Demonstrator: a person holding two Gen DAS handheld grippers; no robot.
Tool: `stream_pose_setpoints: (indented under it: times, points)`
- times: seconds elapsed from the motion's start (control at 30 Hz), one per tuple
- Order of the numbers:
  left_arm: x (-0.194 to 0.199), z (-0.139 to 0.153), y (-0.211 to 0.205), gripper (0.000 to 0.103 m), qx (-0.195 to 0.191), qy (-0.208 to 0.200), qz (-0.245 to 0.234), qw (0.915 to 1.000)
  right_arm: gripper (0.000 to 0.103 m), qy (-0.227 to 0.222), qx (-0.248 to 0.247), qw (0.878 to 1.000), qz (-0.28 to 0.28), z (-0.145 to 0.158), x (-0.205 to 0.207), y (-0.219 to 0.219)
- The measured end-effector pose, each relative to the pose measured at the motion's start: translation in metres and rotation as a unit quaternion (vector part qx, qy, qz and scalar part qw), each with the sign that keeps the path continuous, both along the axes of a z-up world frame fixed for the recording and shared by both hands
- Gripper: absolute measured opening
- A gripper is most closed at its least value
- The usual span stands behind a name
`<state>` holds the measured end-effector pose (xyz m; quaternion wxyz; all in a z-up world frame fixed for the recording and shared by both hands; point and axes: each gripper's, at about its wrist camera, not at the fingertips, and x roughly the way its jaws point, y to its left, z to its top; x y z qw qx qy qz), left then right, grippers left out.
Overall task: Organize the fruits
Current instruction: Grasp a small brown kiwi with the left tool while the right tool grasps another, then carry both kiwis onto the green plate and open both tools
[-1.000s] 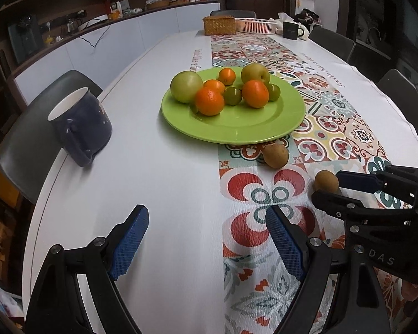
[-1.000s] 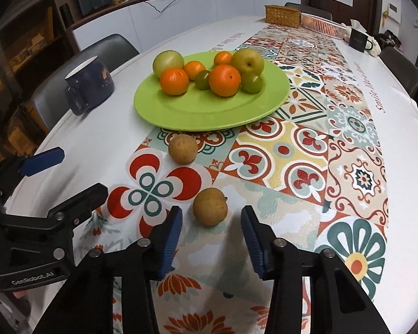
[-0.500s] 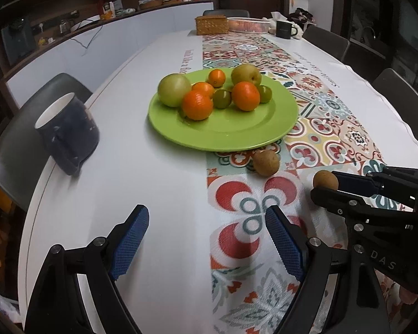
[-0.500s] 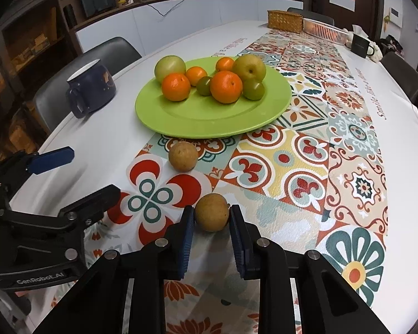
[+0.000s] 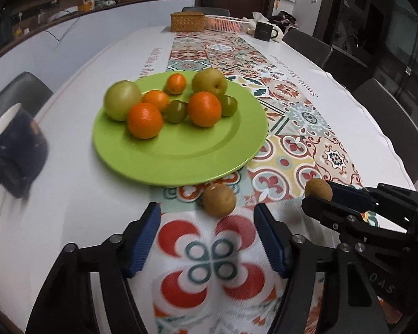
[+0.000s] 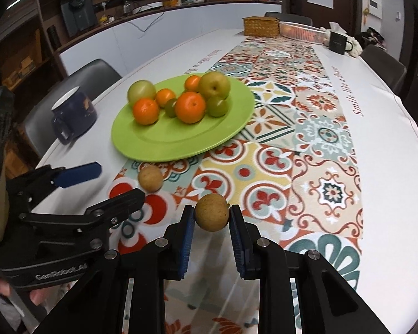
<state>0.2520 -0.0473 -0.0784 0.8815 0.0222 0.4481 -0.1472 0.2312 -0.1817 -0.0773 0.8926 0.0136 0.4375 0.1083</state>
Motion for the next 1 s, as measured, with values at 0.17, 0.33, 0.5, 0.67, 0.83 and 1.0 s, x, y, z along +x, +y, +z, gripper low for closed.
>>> stream_pose_setpoints:
  times: [0.17,0.33,0.5,0.67,0.83,1.0]
  points:
    - [0.013,-0.011,-0.009,0.05,-0.002,0.016,-0.004,0.9999,0.027,-0.003,0.002,1.0,-0.01,0.001,0.005,-0.009]
    - [0.018,-0.015,-0.014,0.037,-0.003,0.018,-0.001,0.9998,0.027,-0.003,0.005,1.0,-0.014,0.0,0.01,-0.014]
    - [0.019,-0.015,-0.016,0.028,-0.001,0.021,-0.01,0.9997,0.027,-0.003,0.013,1.0,-0.015,0.0,0.012,-0.016]
    - [0.015,-0.011,-0.016,0.028,-0.002,0.02,-0.008,0.9998,0.027,-0.001,0.021,1.0,-0.012,-0.001,0.011,-0.016]
    - [0.007,-0.002,-0.012,0.028,-0.002,0.012,-0.002,0.9999,0.027,-0.005,0.025,1.0,-0.009,0.003,0.008,-0.016]
    - [-0.003,0.011,-0.007,0.028,0.0,0.002,0.005,1.0,0.027,-0.017,0.028,0.999,-0.004,0.014,0.002,-0.014]
